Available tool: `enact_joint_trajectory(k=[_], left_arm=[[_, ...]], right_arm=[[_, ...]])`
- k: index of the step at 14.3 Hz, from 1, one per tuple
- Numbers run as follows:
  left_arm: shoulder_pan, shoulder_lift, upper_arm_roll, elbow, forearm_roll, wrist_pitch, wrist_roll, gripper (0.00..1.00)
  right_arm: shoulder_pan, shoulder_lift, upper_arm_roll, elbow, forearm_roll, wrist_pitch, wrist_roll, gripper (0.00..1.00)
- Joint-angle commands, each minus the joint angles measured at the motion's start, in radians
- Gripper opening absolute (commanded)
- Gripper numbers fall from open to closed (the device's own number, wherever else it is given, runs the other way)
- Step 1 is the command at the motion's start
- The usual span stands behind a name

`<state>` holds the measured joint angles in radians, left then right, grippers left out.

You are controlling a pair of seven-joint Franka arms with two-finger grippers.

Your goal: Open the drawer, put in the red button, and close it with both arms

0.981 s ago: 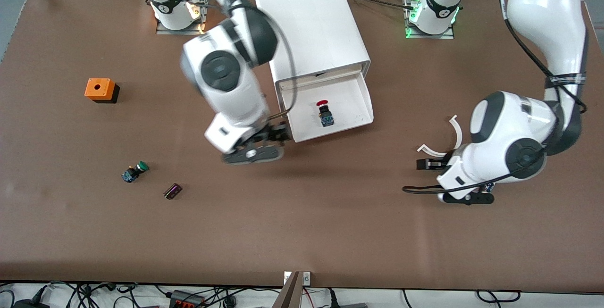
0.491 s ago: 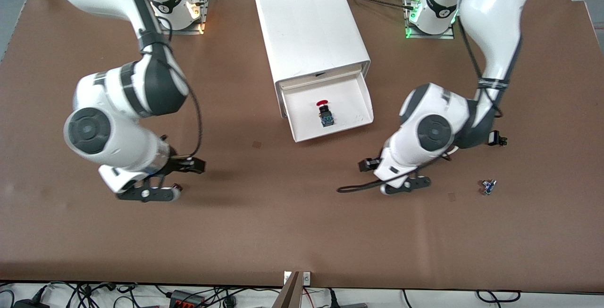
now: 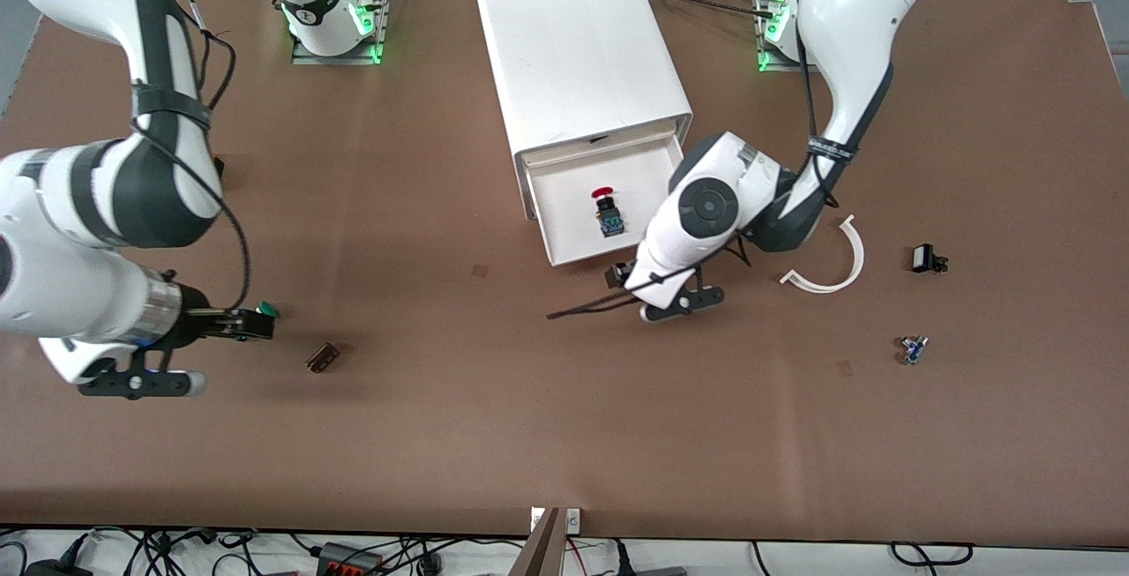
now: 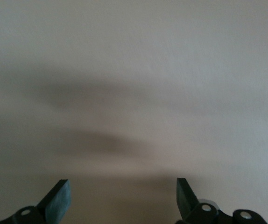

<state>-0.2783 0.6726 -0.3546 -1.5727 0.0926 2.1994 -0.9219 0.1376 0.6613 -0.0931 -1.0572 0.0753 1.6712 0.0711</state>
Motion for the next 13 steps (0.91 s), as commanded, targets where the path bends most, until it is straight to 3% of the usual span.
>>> enact_joint_trajectory(k=[1, 4, 8, 13], left_arm=[[0.005, -0.065, -0.023, -0.095, 0.003, 0.000, -0.032, 1.00], [0.022, -0.087, -0.089, -0.128, 0.002, -0.026, -0.090, 1.00], [0.018, -0.102, -0.141, -0.128, 0.002, -0.128, -0.130, 1.00], [0.021, -0.104, -0.199, -0.127, -0.005, -0.214, -0.164, 1.00]], right_arm=[[-0.016, -0.064, 0.013, -0.024, 0.006, -0.079, -0.011, 1.00], [-0.055, -0.095, 0.012, -0.024, -0.002, -0.122, -0.045, 1.00], [-0.073, -0.265, 0.009, -0.220, -0.006, -0.076, -0.068, 1.00], [-0.134, -0.385, 0.016, -0.314, -0.014, -0.081, -0.121, 1.00]])
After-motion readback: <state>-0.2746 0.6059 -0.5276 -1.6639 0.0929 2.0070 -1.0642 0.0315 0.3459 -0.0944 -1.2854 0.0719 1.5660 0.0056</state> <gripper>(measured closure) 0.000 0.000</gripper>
